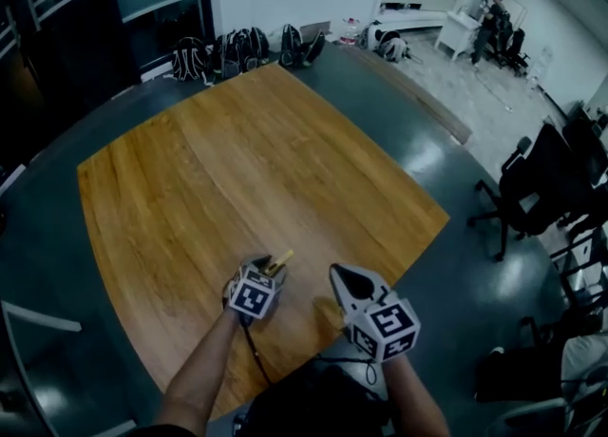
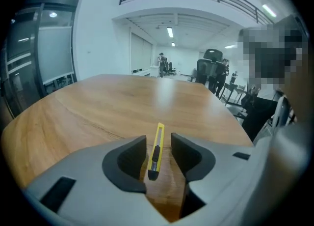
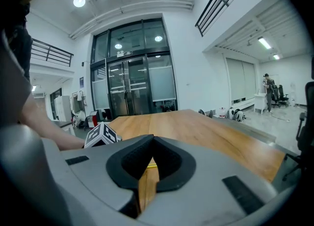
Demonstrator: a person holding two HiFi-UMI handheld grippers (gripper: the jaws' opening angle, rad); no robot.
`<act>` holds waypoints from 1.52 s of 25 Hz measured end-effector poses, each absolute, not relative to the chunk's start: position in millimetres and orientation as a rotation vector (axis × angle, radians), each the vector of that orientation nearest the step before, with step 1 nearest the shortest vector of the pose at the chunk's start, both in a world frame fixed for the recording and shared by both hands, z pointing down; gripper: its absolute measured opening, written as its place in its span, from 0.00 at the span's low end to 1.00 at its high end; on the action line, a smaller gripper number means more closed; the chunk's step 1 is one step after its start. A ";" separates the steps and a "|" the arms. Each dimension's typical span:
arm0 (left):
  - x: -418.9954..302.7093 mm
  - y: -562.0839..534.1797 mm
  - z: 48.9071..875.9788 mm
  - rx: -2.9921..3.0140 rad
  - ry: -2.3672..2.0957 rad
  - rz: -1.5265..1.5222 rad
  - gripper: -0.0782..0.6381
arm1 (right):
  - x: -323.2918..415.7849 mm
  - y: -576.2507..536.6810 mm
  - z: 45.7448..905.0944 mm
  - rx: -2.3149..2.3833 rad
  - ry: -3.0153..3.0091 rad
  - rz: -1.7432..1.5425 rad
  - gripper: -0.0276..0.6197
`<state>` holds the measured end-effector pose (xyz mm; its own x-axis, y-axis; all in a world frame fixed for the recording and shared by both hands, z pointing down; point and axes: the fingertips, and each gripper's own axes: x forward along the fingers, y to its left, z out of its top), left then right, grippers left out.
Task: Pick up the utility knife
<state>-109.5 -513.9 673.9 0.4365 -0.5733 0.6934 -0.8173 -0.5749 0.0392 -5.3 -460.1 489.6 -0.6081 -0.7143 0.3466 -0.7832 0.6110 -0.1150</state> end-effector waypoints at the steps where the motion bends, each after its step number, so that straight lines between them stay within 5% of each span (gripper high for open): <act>1: -108.5 -515.2 677.9 2.320 -1.170 0.930 0.34 | -2.0 -462.8 491.6 1.235 -2.564 0.380 0.06; 6: -107.6 -518.3 693.2 2.291 -1.159 1.039 0.33 | 8.5 -474.4 496.8 1.267 -2.555 0.402 0.06; 9: -111.4 -522.6 687.8 2.282 -1.216 1.118 0.21 | 12.1 -477.5 494.1 1.255 -2.567 0.399 0.06; 18: -102.5 -512.0 673.3 2.187 -1.359 1.095 0.21 | 41.9 -473.5 474.3 1.196 -2.645 0.353 0.06; 38: 20.4 -444.1 432.9 2.399 -1.654 0.158 0.21 | 116.8 -433.4 395.7 1.185 -2.884 0.263 0.06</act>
<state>20.4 -444.1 432.9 0.3594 -0.9085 0.2132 -0.9324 -0.3403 0.1216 116.8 -433.4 395.7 -0.7132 -0.6970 0.0750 -0.6990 0.6991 -0.1506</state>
